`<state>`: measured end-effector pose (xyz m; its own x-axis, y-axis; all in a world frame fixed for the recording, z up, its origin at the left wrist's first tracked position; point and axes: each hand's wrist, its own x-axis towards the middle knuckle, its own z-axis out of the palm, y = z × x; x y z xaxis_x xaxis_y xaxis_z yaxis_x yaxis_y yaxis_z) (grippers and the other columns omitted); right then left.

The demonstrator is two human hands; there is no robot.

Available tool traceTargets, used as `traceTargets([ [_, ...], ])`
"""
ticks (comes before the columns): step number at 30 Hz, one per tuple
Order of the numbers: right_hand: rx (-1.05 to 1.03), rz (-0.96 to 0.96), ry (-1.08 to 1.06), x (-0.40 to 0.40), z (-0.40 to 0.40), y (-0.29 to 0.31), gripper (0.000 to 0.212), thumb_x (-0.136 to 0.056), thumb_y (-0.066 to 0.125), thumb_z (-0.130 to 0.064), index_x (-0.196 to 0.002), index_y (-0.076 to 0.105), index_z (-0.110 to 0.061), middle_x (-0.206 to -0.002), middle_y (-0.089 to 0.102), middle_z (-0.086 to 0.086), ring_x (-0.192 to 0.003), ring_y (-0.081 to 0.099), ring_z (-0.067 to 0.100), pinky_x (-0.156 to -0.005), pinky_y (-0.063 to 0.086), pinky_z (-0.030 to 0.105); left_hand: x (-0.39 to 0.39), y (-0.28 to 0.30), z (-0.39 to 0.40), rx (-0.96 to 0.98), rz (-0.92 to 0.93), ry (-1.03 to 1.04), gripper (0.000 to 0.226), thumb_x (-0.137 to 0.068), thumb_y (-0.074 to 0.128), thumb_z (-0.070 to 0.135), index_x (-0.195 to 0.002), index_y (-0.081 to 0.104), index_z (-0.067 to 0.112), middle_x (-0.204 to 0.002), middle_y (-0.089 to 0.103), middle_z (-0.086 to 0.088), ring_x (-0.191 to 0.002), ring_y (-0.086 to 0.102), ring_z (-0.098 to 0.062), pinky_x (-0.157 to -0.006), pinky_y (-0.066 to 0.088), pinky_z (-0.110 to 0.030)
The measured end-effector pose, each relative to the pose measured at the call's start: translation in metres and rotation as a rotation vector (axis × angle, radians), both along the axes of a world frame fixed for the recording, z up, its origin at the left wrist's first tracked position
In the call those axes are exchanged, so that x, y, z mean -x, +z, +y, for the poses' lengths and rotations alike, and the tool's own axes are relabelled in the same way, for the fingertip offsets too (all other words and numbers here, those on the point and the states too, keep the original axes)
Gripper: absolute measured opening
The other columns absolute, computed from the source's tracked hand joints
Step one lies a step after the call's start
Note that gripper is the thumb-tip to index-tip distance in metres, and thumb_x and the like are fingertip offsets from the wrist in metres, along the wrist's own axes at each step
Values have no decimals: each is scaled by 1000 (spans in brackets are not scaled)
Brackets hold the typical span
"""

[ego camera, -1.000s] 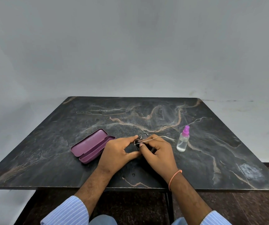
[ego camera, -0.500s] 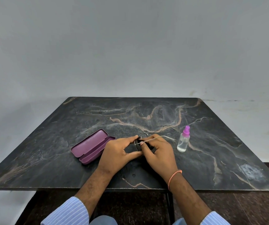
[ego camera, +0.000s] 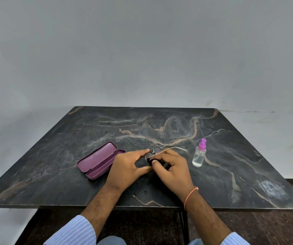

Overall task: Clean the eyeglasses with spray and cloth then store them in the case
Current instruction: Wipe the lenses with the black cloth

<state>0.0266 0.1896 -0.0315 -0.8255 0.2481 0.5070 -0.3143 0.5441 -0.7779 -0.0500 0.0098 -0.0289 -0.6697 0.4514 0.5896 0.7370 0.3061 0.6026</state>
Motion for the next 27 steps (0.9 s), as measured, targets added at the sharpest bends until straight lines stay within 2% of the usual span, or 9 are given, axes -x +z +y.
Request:
traceTargets([
  [3,-54,-23,-89,5,1,-3,21,-86,66,-36,-81,84,-27,-80,71,-10,-86,68,10,-77,57,39,1,-1,1,5,-3,9,66,-74,92,48,-132,79,18,-124,81,6,-114,74,3,-103,56,-16],
  [5,-81,-38,-120,8,2,-5,25,-89,64,-40,-81,82,-25,-82,71,-10,-89,68,9,-78,56,41,2,-2,0,4,-10,16,66,-73,95,45,-132,79,19,-125,81,7,-114,75,2,-104,57,-19],
  [9,-76,-31,-12,3,1,-2,16,-94,71,-31,-101,86,-31,-90,72,-14,-91,69,10,-79,56,29,1,0,-1,-28,-38,23,66,-75,87,52,-131,79,18,-123,82,8,-113,75,3,-101,60,-23],
  [11,-39,-16,16,0,1,1,18,-93,73,-28,-103,86,-33,-91,72,-14,-90,70,12,-77,54,25,0,0,-1,-36,-47,37,64,-75,91,48,-130,79,18,-122,82,9,-111,76,3,-100,61,-24],
  [14,-38,-29,-49,2,2,0,17,-90,69,-34,-95,86,-32,-86,71,-13,-87,69,12,-75,56,31,1,-1,0,-13,-39,40,64,-73,98,37,-131,79,19,-123,82,9,-112,76,3,-101,61,-26],
  [18,-49,-32,-73,7,2,-5,17,-94,68,-35,-82,81,-32,-86,71,-12,-87,69,10,-75,57,42,1,-1,0,6,-45,33,67,-72,99,38,-132,78,20,-125,81,9,-114,74,6,-104,58,-21],
  [20,-31,-23,-31,7,2,-4,18,-96,72,-31,-81,81,-36,-91,73,-13,-90,70,11,-77,58,37,1,-1,0,12,-43,32,66,-73,99,39,-133,78,20,-126,81,9,-115,74,6,-104,58,-22],
  [24,55,-54,33,1,1,2,19,-93,77,-15,-97,87,-30,-89,74,-11,-81,70,8,-73,48,15,2,-2,1,-10,-56,45,62,-75,98,37,-131,79,19,-123,82,9,-113,75,3,-102,61,-28],
  [27,48,-6,-92,-1,1,3,17,-91,77,-12,-91,87,-26,-85,73,-13,-80,71,8,-70,50,17,0,0,2,-22,-78,48,65,-72,99,42,-130,79,21,-122,81,12,-112,74,6,-102,60,-26],
])
